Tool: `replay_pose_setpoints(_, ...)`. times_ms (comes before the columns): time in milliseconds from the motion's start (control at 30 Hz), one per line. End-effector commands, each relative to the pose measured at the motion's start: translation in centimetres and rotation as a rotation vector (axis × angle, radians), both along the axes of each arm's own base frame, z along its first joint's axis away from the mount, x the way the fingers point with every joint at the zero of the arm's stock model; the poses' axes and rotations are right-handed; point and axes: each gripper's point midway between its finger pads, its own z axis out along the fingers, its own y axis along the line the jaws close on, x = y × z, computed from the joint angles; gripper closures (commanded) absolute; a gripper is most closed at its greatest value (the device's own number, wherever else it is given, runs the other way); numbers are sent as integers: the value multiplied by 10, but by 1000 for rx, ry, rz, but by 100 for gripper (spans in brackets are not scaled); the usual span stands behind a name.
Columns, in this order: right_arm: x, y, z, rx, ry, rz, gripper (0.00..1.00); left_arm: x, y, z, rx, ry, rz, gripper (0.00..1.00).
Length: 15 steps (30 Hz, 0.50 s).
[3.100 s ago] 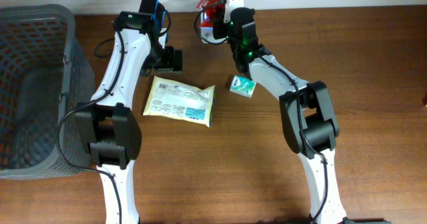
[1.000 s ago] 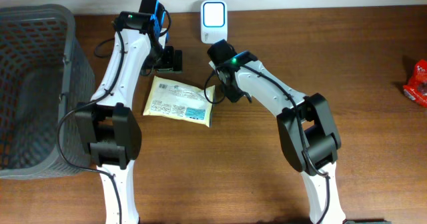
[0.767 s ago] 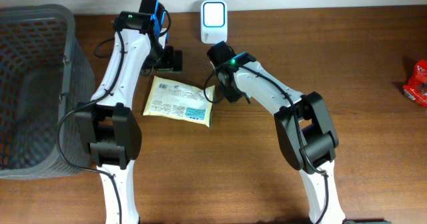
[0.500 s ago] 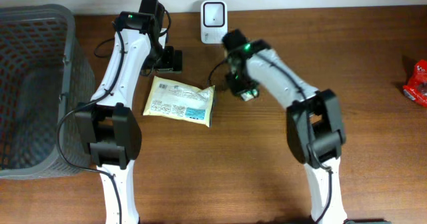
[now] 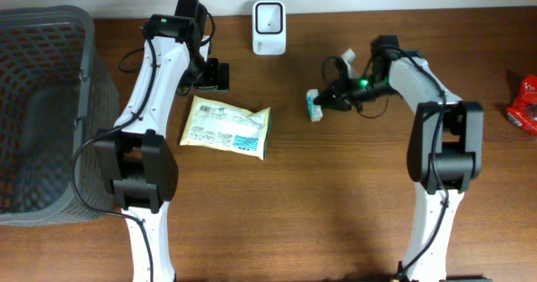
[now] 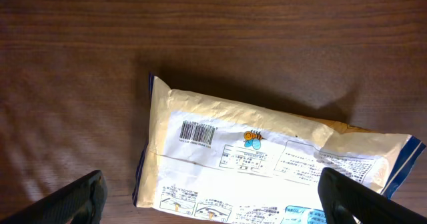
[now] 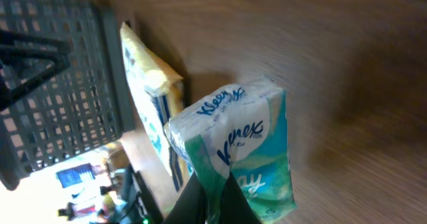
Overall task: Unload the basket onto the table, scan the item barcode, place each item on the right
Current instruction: 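Carry the tissue pack right and drop it beside the red bag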
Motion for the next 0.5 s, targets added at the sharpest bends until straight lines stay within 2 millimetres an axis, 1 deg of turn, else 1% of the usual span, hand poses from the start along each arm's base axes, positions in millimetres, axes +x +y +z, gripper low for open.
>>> replay_pose_setpoints(0, -5, -43, -23, -2, 89, -122, 75, -1, 2, -3, 7, 7, 11, 1)
replay_pose_setpoints(67, -12, -80, -47, -176, 146, -175, 70, -1, 2, -3, 7, 7, 11, 1)
replay_pose_setpoints(100, -14, -92, -51, -223, 161, -189, 67, -1, 2, -3, 7, 7, 11, 1)
replay_pose_setpoints(133, -15, -106, -51, -273, 182, -206, 62, -1, 2, -3, 7, 7, 11, 1)
replay_pose_setpoints(167, -13, -117, -38, -295, 165, -197, 61, -1, 2, -3, 7, 7, 12, 1)
replay_pose_setpoints(200, -9, -117, -20, -298, 133, -171, 59, -1, 2, -3, 7, 7, 11, 1)
replay_pose_setpoints(267, -8, -110, -5, -298, 111, -132, 57, -1, 2, -3, 7, 7, 11, 1)
replay_pose_setpoints(333, -10, -96, -4, -301, 76, -72, 57, -1, 2, -3, 7, 7, 11, 1)
replay_pose_setpoints(367, -14, -76, -12, -310, 68, -11, 57, -1, 2, -3, 7, 7, 11, 1)
replay_pose_setpoints(433, -16, -62, -18, -322, 62, 21, 57, -1, 2, -3, 7, 7, 11, 1)
replay_pose_setpoints(467, -17, -60, -23, -344, 68, 23, 57, -1, 2, -3, 7, 7, 11, 1)
